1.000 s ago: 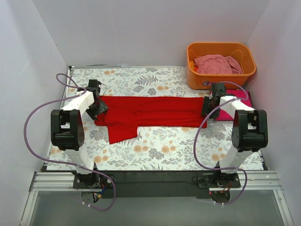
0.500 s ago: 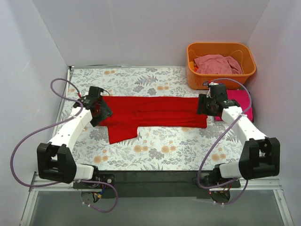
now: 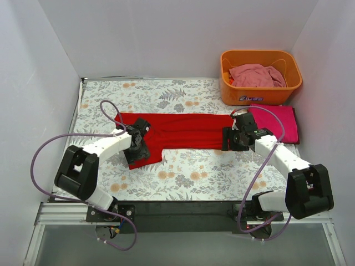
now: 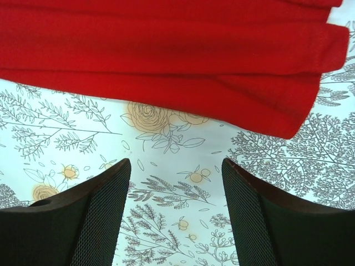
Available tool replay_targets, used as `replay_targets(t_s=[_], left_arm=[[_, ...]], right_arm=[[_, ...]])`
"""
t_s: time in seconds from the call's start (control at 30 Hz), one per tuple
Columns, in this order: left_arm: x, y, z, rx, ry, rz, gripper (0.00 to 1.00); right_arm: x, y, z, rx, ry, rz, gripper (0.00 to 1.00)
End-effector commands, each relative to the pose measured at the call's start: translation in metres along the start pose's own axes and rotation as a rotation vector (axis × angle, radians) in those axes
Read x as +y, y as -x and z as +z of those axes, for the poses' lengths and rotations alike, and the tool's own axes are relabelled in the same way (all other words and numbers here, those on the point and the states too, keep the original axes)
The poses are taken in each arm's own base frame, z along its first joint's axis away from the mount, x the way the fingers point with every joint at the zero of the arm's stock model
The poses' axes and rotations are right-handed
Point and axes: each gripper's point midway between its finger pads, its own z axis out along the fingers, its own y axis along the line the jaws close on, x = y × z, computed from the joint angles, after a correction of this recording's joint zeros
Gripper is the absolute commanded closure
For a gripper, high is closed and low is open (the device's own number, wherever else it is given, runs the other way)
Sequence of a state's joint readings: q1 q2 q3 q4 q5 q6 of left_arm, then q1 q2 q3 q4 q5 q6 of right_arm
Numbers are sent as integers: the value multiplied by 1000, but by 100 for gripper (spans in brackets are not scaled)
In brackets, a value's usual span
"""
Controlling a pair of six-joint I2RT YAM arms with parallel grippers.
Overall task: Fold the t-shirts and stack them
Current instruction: Fold the tshirt
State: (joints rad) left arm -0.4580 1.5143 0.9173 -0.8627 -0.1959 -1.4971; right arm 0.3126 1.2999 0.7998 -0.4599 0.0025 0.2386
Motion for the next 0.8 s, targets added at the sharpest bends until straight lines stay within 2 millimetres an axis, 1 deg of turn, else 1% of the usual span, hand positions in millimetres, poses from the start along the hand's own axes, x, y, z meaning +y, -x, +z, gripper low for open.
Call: replay_targets(t_s=[0.0, 0.07, 0.2, 0.27, 0.33, 0.37, 0.43, 0.47, 0.5, 0.53, 0.6, 0.63, 0.7, 0.73, 0.77], left_arm=[[-2, -6, 9, -10, 14, -7, 51], [0, -12, 16, 3, 28, -3, 51], [6, -19, 22, 13, 57, -3, 60], [7, -21, 24, 12, 63, -2, 69], [9, -21, 25, 8, 73, 0, 74], [9, -20, 26, 7, 76, 3, 81], [8, -14, 24, -16, 81, 9, 89], [7, -10, 22, -27, 84, 10, 98], [6, -6, 20, -41, 85, 12, 100], [-1, 8, 13, -84, 78, 14, 100], [-5, 21, 6, -119, 84, 26, 100], [-15, 41, -4, -174, 70, 24, 100], [-22, 60, -12, -209, 76, 27, 100], [-31, 76, -17, -238, 75, 38, 100], [-35, 86, -20, -255, 79, 39, 100]], right_arm=[[13, 12, -4, -68, 51, -15, 27], [13, 12, -4, -79, 48, -20, 25], [13, 8, -2, -70, 48, -26, 25], [13, 7, -1, -67, 53, -27, 25], [14, 8, 0, -75, 59, -25, 25], [16, 7, 1, -71, 67, -27, 25], [16, 5, 3, -68, 70, -25, 25], [17, 4, 3, -63, 74, -26, 25], [16, 4, 3, -64, 73, -29, 25], [16, 3, 4, -58, 70, -32, 26], [12, 3, 3, -68, 47, -41, 26], [12, 4, 3, -72, 44, -47, 26], [7, 5, 0, -84, 17, -50, 26], [7, 6, -1, -88, 13, -53, 26], [7, 6, -2, -89, 15, -56, 26]])
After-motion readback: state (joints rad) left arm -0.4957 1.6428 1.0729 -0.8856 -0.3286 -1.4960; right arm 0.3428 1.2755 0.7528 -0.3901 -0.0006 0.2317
